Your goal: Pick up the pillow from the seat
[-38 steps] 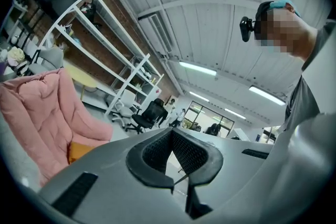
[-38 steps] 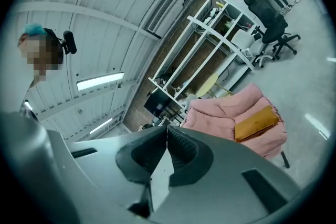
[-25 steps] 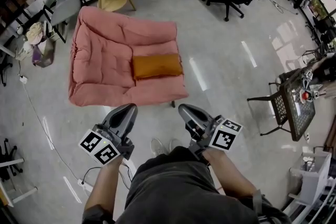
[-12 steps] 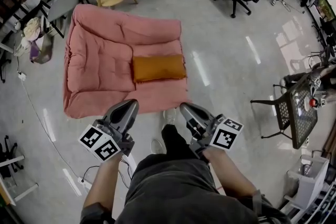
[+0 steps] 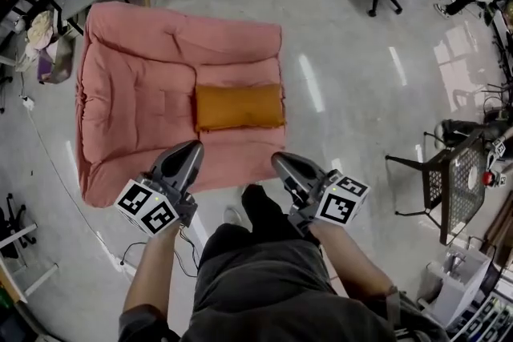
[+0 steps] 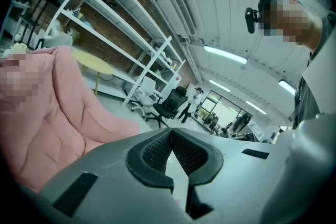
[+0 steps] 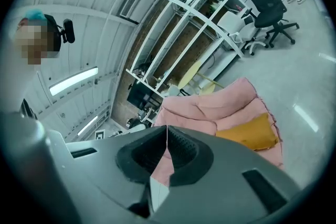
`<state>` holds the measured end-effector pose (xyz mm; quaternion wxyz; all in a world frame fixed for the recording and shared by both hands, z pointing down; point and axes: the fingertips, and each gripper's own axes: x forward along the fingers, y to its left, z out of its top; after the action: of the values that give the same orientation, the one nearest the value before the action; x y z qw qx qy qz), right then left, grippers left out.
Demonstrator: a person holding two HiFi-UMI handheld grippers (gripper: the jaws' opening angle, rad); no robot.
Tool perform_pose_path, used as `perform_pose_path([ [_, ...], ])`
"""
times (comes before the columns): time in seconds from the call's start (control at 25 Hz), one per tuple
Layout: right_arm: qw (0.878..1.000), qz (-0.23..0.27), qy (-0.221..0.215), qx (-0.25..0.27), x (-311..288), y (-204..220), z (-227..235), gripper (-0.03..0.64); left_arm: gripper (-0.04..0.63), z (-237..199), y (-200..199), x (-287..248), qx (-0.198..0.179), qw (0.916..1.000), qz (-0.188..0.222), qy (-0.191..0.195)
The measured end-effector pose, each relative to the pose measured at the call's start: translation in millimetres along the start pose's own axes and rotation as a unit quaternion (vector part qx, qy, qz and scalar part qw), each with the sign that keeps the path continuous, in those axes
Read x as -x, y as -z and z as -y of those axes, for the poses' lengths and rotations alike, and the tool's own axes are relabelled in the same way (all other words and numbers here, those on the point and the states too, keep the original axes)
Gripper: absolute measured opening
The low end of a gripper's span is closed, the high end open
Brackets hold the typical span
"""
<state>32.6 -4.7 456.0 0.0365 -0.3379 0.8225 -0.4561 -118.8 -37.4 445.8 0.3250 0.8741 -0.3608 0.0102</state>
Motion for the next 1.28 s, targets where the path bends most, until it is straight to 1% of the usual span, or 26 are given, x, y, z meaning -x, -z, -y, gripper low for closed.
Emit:
perform_pose_path([
  [0.2,0.999,-0.018,0.028,-0.012,-21,-8,65,0.017,0.012,-56,9,-50,-0.01,0.9993,-0.031,-0.018],
  [0.4,0.997,-0.046,0.048,-0.034,-36,8,125,0.017,0.014,-112,33,-90,-0.012,0.9972,-0.067,-0.029],
  [0.56,0.995,-0.056,0.065,-0.056,-49,21,165,0.017,0.074,-159,57,-116,-0.015,0.995,-0.093,-0.033],
  [0.84,0.989,-0.059,0.105,-0.092,-80,43,240,0.026,0.126,-246,106,-155,-0.003,0.9888,-0.144,-0.039],
  [0.92,0.987,-0.063,0.116,-0.095,-92,50,262,0.051,0.14,-275,121,-168,-0.001,0.9862,-0.16,-0.042],
  [1.0,0.983,-0.074,0.137,-0.093,-99,61,286,0.125,0.16,-304,136,-180,0.005,0.9832,-0.176,-0.049],
  [1.04,0.981,-0.081,0.151,-0.093,-100,68,298,0.135,0.167,-317,145,-186,0.006,0.9812,-0.185,-0.055],
  [1.12,0.973,-0.092,0.184,-0.104,-98,85,323,0.163,0.188,-340,164,-194,0.001,0.9759,-0.207,-0.069],
  [1.2,0.964,-0.094,0.216,-0.126,-94,100,348,0.181,0.209,-361,181,-200,-0.002,0.9697,-0.23,-0.083],
  [1.28,0.955,-0.093,0.245,-0.137,-90,111,370,0.22,0.229,-377,193,-206,-0.001,0.9655,-0.245,-0.089],
])
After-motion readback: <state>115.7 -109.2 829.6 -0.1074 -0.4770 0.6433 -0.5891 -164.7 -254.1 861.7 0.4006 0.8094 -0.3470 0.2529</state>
